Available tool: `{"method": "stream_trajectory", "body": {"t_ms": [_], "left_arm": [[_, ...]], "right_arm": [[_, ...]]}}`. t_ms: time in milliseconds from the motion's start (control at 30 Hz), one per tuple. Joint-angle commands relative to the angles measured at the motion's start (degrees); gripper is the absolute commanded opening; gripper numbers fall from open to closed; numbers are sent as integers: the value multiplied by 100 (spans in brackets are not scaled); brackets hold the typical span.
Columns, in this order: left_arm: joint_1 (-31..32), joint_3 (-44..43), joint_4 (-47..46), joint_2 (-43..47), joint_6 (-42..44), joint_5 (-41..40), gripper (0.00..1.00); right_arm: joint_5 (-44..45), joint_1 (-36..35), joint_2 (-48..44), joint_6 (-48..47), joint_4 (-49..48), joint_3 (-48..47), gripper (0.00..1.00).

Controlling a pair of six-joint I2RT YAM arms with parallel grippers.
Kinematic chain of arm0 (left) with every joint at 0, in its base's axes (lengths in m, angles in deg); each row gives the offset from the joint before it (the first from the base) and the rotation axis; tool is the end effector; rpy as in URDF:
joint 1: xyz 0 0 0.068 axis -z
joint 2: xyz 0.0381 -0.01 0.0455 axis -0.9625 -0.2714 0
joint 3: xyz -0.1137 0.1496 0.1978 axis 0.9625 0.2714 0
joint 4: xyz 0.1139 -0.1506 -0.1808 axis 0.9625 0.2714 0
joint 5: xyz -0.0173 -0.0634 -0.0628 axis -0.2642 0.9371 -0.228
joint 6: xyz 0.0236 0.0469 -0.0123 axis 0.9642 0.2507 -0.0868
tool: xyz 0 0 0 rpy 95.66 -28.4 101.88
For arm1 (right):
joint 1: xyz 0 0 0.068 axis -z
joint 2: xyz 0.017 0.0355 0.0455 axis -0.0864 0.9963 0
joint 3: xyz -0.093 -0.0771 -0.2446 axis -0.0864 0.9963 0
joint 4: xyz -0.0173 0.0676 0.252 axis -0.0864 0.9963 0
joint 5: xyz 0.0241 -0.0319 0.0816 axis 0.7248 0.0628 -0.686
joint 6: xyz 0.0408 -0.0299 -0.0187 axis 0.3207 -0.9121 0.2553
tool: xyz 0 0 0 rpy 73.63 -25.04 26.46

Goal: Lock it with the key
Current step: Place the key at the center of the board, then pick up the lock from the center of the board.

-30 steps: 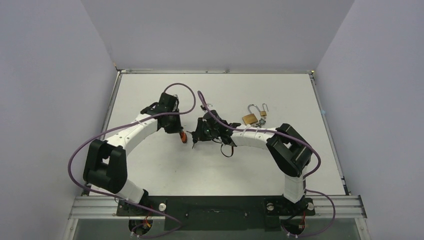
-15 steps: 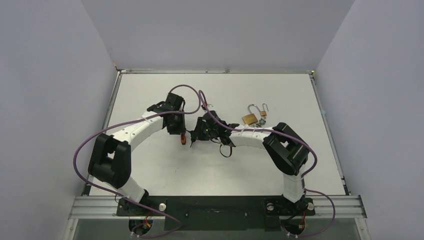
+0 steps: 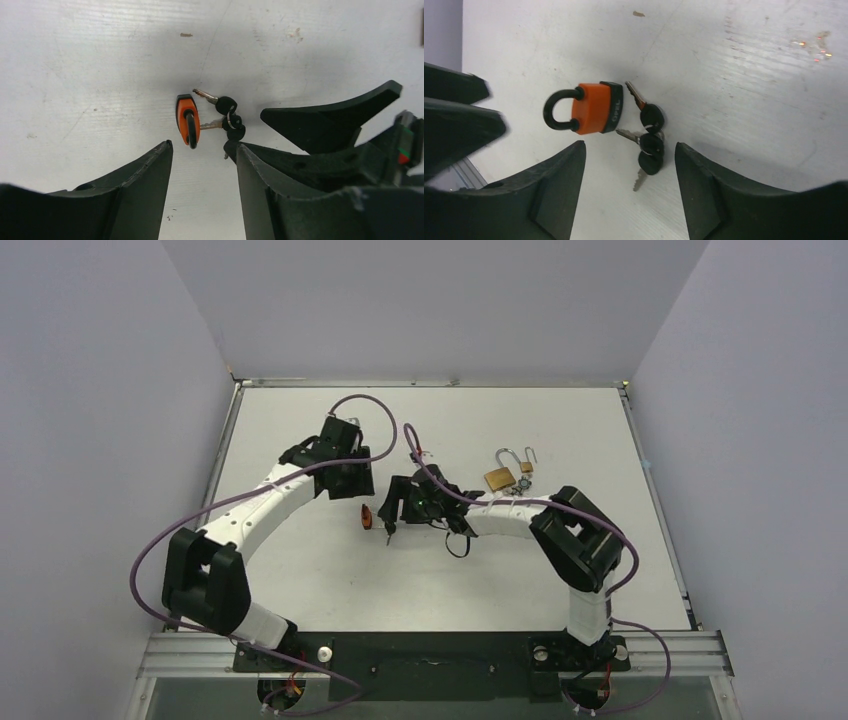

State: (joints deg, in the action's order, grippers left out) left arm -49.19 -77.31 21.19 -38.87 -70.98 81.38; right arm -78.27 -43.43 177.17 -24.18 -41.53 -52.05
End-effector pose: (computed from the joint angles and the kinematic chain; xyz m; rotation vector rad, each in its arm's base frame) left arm 0.2850 -0.1308 0.2505 -0.1175 2.6278 -0.2548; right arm 0.2661 0.3080 0.1615 -0.1234 2.4282 1.0235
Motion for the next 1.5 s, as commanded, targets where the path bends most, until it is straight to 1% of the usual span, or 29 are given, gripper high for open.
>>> {"method": "stream_trajectory", "body": {"t_ms": [0, 33, 100, 233, 333, 400, 467, 633, 733, 800, 867, 1000, 1100, 1200, 1400, 1433, 1467], "left_arm": [[-31, -560, 111, 638, 108, -82, 49], [-41, -596, 123, 681, 121, -12, 50], [-45, -679, 135, 817, 147, 110, 51], [-45, -807, 98, 1041, 179, 331, 54], [-45, -884, 57, 1188, 195, 563, 55], [-45, -906, 11, 1260, 191, 740, 56], [-36, -912, -38, 1323, 175, 900, 56], [-36, -913, -96, 1443, 197, 1154, 58], [-36, -913, -118, 1530, 202, 1331, 60], [-34, -913, -134, 1567, 204, 1410, 60], [-33, -921, -147, 1599, 204, 1469, 61], [-20, -890, -157, 1626, 208, 1605, 61], [-19, -843, -152, 1683, 216, 1639, 62], [-27, -865, -106, 1727, 241, 1662, 62], [-31, -931, -108, 1721, 243, 1709, 62], [-35, -935, -121, 1710, 232, 1730, 62], [-35, -960, -120, 1693, 228, 1735, 62]], "right_arm": [[29, 350, -803, -116, -248, 329, 66], [82, 513, -930, -127, -204, 455, 67], [306, 749, -1464, -184, 242, 582, 68], [1237, 1263, -2129, -348, 1331, 660, 68], [1966, 1639, -2402, -564, 1802, 687, 69], [2147, 1968, -2451, -736, 2036, 653, 69], [2198, 2493, -2428, -818, 2139, 641, 69], [2483, 3223, -2031, -1132, 2280, 441, 65], [2167, 3526, -1564, -1772, 2374, -15, 64], [2100, 3582, -1110, -2121, 2726, -424, 61], [2054, 3597, -651, -2403, 2823, -675, 59], [2054, 3608, -348, -2651, 2755, -806, 58], [1814, 3728, -162, -2694, 2859, -1016, 57], [1660, 3834, 101, -2750, 3177, -1364, 55], [1449, 3893, 508, -3068, 3557, -1816, 54], [1368, 3927, 630, -3088, 3646, -1872, 53], [1175, 3952, 683, -3113, 3685, -1985, 50]]}}
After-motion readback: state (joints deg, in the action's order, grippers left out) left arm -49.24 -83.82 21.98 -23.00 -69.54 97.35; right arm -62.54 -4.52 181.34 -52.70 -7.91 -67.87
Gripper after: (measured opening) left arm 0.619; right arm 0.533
